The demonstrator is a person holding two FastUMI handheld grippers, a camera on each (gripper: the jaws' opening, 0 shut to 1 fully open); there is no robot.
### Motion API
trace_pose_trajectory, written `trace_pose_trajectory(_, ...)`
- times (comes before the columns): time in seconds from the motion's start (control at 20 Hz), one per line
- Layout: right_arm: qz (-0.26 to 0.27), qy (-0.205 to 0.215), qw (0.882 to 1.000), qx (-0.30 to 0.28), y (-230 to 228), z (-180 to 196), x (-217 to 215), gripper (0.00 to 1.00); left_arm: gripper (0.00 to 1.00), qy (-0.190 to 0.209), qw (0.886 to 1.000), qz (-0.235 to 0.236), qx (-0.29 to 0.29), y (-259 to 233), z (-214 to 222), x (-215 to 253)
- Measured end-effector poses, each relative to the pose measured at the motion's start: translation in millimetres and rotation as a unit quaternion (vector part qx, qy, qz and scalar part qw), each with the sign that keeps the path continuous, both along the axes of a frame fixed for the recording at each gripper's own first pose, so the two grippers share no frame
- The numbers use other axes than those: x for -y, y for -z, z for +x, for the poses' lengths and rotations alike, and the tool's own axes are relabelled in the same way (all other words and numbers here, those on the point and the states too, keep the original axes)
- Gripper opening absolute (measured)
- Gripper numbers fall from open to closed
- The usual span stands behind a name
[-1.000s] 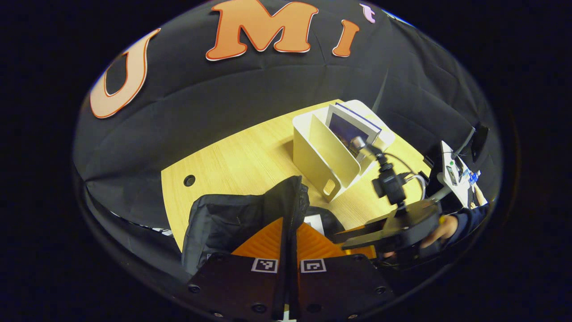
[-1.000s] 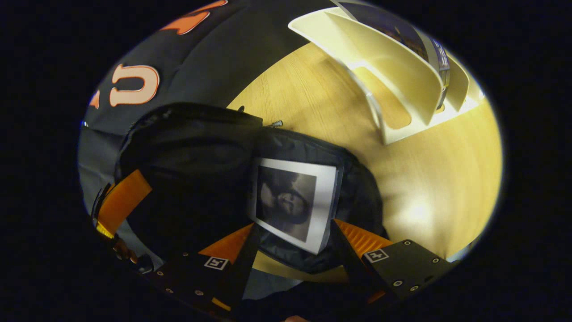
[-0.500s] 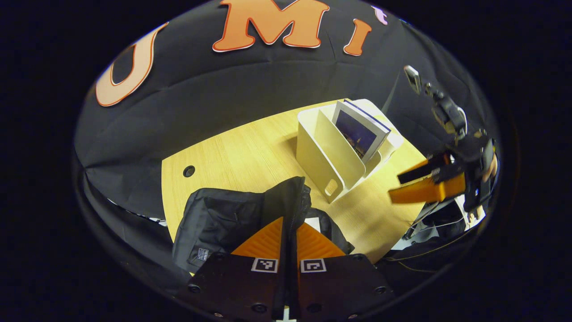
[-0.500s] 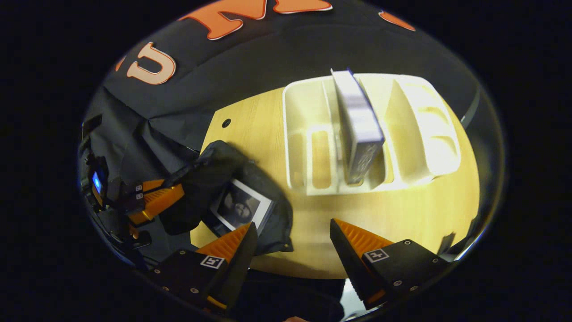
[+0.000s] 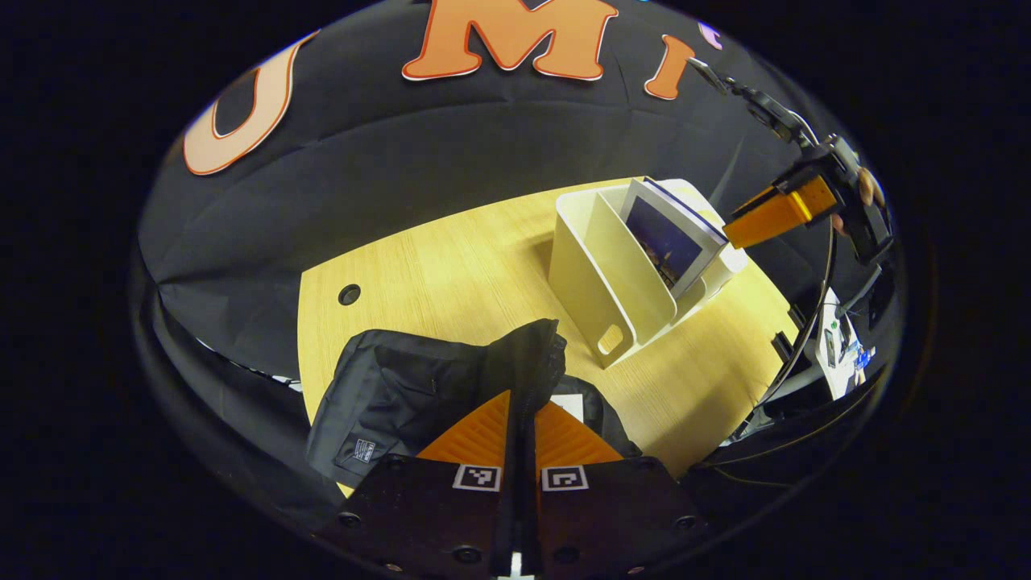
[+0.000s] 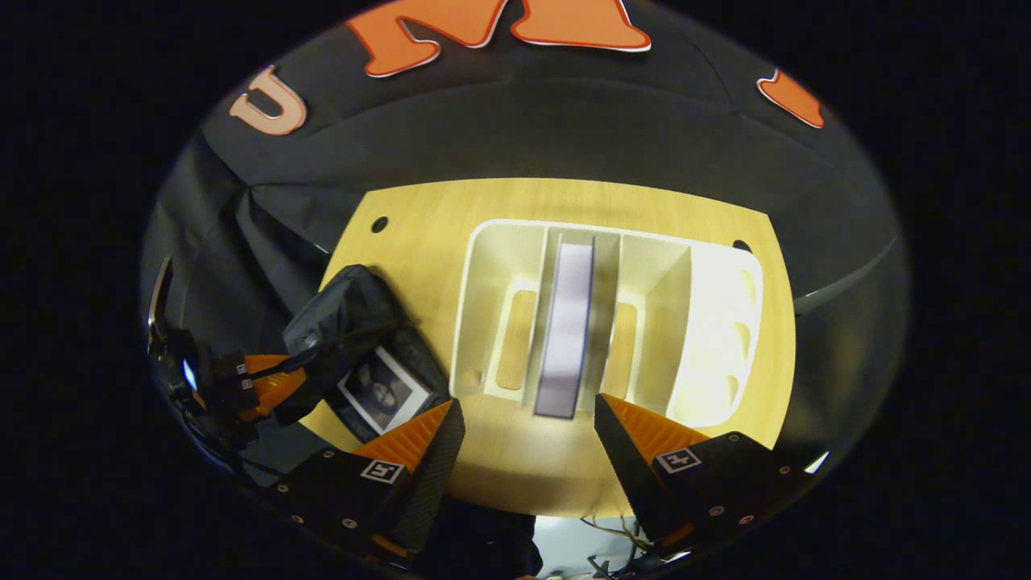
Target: Open the schoolbag, grab two books from the bookshelf and put them into the schoolbag.
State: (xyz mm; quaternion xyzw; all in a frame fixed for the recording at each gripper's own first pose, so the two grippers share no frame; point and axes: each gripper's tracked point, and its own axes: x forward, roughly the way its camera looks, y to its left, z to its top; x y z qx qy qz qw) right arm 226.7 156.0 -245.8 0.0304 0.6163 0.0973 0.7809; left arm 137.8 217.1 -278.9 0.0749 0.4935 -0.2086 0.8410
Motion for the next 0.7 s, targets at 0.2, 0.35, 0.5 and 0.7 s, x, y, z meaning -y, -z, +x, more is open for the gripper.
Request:
trace_pose_trajectory(0.2, -0.014, 0.008, 0.999, -0.042, 47, 29, 5, 0.96, 0.04, -0.008, 1.0, 0.004, -0.012, 8, 5, 1)
trace_pose_trajectory(0.35, -0.002, 0.019, 0.997, -0.081, 67, 36, -2, 0.91, 0.05, -0.016, 0.999, 0.011, -0.026, 14, 7, -2)
trace_pose_trajectory(0.5, -0.005, 0.017, 0.996, -0.092, 82, 46, -1, 0.81, 0.05, -0.018, 0.999, 0.018, -0.034, 17, 12, -1)
trace_pose_trajectory(0.7, -0.02, 0.036, 0.993, -0.115, 93, 45, 7, 0.54, 0.05, -0.02, 0.999, 0.023, -0.041, 17, 17, 3)
